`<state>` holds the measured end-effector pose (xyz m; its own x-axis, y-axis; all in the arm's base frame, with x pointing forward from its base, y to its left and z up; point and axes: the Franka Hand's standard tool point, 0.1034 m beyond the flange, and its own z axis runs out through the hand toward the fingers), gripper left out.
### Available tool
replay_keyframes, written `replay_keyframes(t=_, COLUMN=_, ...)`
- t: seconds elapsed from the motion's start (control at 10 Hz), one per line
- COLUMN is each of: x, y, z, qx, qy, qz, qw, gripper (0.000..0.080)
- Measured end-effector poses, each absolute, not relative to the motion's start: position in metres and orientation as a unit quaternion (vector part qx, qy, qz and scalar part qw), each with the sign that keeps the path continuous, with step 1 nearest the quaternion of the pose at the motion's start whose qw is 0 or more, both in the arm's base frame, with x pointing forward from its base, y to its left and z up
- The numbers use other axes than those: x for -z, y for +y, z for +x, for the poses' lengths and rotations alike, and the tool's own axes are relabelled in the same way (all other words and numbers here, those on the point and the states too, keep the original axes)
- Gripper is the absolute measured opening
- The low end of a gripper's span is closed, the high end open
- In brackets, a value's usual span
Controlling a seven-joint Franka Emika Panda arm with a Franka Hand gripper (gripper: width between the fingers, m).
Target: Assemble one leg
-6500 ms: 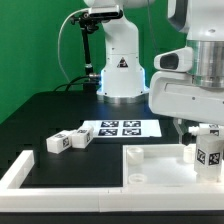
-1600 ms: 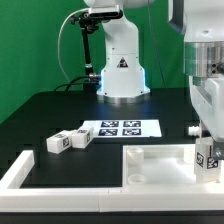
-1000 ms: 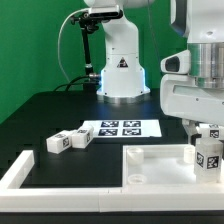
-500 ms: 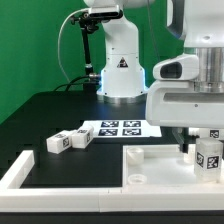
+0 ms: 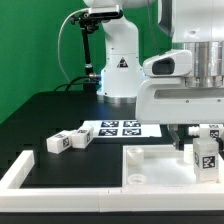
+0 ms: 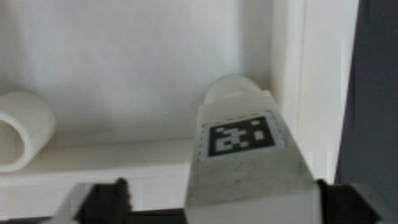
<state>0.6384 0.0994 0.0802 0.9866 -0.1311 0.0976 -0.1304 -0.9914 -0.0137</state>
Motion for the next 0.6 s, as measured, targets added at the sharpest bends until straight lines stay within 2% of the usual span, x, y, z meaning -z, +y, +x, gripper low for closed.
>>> replay_keyframes(t=0.1, x=-0.080, y=0.100, z=0.638, qx=0.049, qy=0.115, qz=-0.992, qw=0.007, gripper=0.0285)
replay_keyframes(t=0.4, x=-0.079, y=0.101, z=0.638, qx=0.047, qy=0.221, qz=-0.974, qw=0.012, gripper=0.0285)
replay_keyframes(t=0.6, x=-0.078, y=0.114, z=0.638, qx=0.040, qy=0.406, qz=-0.913, qw=0.015, gripper=0.0285)
